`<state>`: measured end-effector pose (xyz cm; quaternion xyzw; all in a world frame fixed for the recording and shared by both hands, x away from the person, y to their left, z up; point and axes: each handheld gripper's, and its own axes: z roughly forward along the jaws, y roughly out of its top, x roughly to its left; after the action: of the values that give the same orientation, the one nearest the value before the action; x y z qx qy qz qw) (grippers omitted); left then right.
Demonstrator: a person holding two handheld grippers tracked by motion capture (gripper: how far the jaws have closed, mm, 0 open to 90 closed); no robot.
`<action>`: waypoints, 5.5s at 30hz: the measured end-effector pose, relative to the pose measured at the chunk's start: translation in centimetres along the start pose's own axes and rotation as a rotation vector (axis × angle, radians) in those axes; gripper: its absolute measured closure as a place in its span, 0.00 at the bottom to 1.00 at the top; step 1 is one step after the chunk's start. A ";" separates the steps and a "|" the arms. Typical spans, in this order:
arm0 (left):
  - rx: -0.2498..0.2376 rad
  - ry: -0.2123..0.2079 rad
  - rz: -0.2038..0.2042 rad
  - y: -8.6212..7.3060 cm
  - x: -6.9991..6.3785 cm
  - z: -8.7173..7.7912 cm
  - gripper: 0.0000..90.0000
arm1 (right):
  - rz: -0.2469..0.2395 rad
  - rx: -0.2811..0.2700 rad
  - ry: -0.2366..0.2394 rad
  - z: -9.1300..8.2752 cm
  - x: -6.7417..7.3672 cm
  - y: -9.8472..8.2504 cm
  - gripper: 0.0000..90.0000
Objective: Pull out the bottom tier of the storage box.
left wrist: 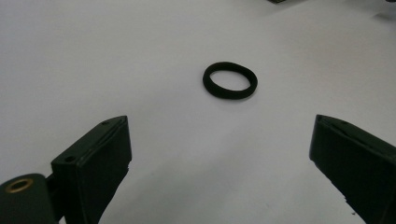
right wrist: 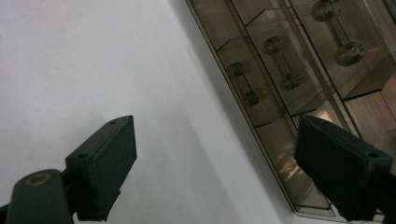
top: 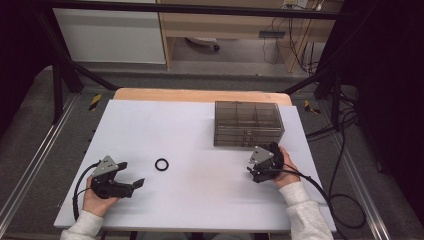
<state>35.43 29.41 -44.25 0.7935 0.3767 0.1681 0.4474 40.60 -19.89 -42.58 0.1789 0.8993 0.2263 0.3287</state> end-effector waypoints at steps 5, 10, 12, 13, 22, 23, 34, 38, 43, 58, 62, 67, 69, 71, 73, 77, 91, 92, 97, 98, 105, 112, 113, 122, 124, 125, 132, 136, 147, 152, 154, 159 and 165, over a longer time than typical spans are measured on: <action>0.001 0.001 0.001 0.0 0.0 0.0 0.06 | -0.044 0.009 -0.017 0.4 0.1 0.1 0.19; 0.000 0.000 0.001 0.0 0.0 0.0 0.06 | -0.073 0.006 -0.033 0.8 0.2 0.2 0.23; 0.001 0.001 0.001 0.0 0.0 0.0 0.06 | -0.085 0.007 -0.037 1.0 0.3 0.2 0.24; 0.001 0.001 0.002 0.0 0.0 0.0 0.06 | -0.090 0.011 -0.038 1.1 0.3 0.2 0.25; 0.002 -0.001 0.001 0.0 -0.1 0.1 0.06 | -0.139 0.019 -0.078 1.8 0.6 0.2 0.30; 0.003 -0.001 0.001 0.0 0.0 0.1 0.06 | -0.144 0.018 -0.080 1.9 0.5 0.2 0.30; 0.002 -0.002 0.002 0.0 -0.1 0.1 0.06 | -0.182 0.015 -0.107 2.4 0.7 0.1 0.35; 0.003 -0.003 0.002 0.0 -0.1 0.1 0.06 | -0.184 0.019 -0.114 2.5 0.8 0.1 0.37; 0.004 -0.003 0.002 0.0 -0.1 0.1 0.06 | -0.202 0.017 -0.125 2.8 0.9 0.1 0.39; 0.005 -0.004 0.004 0.0 -0.1 0.1 0.06 | -0.242 0.014 -0.173 3.3 1.1 0.0 0.47; 0.005 -0.006 0.003 0.0 -0.2 0.2 0.06 | -0.250 0.014 -0.180 3.3 1.2 0.0 0.47; 0.006 -0.006 0.003 0.0 -0.2 0.2 0.06 | -0.268 0.013 -0.195 3.5 1.2 0.0 0.49; 0.006 -0.007 0.003 0.0 -0.2 0.2 0.06 | -0.273 0.016 -0.198 3.6 1.2 0.0 0.49; 0.007 -0.007 0.004 0.0 -0.2 0.2 0.07 | -0.276 0.015 -0.203 3.6 1.3 0.0 0.50; 0.007 -0.006 0.005 0.0 -0.2 0.2 0.07 | -0.278 0.016 -0.207 3.6 1.3 0.0 0.50; 0.006 -0.006 0.006 0.0 -0.2 0.2 0.07 | -0.307 0.011 -0.225 3.9 1.4 0.0 0.53; 0.006 -0.007 0.005 0.0 -0.2 0.2 0.07 | -0.331 0.010 -0.250 4.4 1.5 -0.1 0.58; 0.005 -0.006 0.006 0.0 -0.2 0.2 0.07 | -0.334 0.009 -0.252 4.4 1.5 -0.1 0.59; 0.006 -0.006 0.005 0.0 -0.2 0.2 0.07 | -0.359 0.006 -0.268 4.6 1.5 -0.1 0.61; 0.007 -0.006 0.005 0.0 -0.2 0.2 0.07 | -0.352 0.005 -0.273 4.7 1.6 -0.1 0.61; 0.007 -0.007 0.005 0.0 -0.2 0.3 0.07 | -0.360 0.004 -0.286 5.0 1.6 -0.2 0.63; 0.008 -0.008 0.007 0.0 -0.2 0.3 0.07 | -0.383 0.005 -0.301 5.3 1.8 -0.2 0.67; 0.009 -0.007 0.007 0.0 -0.2 0.3 0.07 | -0.387 0.006 -0.301 5.3 1.8 -0.2 0.67; 0.009 -0.008 0.009 0.0 -0.2 0.3 0.07 | -0.419 0.005 -0.333 5.7 2.1 -0.3 0.71; 0.010 -0.008 0.009 0.0 -0.2 0.3 0.07 | -0.419 0.005 -0.340 5.8 2.2 -0.3 0.72; 0.010 -0.008 0.009 0.0 -0.2 0.3 0.07 | -0.426 0.004 -0.345 5.8 2.2 -0.4 0.73; 0.010 -0.007 0.009 0.0 -0.2 0.3 0.07 | -0.432 0.001 -0.364 6.0 2.4 -0.4 0.74; 0.011 -0.007 0.012 0.0 -0.2 0.3 0.07 | -0.447 0.003 -0.375 6.1 2.4 -0.4 0.74; 0.012 -0.006 0.014 0.0 -0.3 0.4 0.07 | -0.475 0.001 -0.412 6.4 2.8 -0.6 0.75; 0.012 -0.007 0.014 0.0 -0.3 0.4 0.07 | -0.477 0.003 -0.418 6.5 2.9 -0.6 0.75; 0.012 -0.008 0.014 0.0 -0.3 0.4 0.07 | -0.477 0.002 -0.420 6.5 2.9 -0.6 0.75; 0.011 -0.008 0.014 0.0 -0.3 0.4 0.08 | -0.482 0.003 -0.435 6.6 3.1 -0.6 0.76; 0.010 -0.007 0.014 0.0 -0.3 0.4 0.08 | -0.502 0.012 -0.459 6.7 3.3 -0.7 0.77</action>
<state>35.45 28.99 -44.43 0.7990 0.3705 0.1667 0.4435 42.63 -16.96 -49.16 0.0000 0.8192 0.0869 0.5669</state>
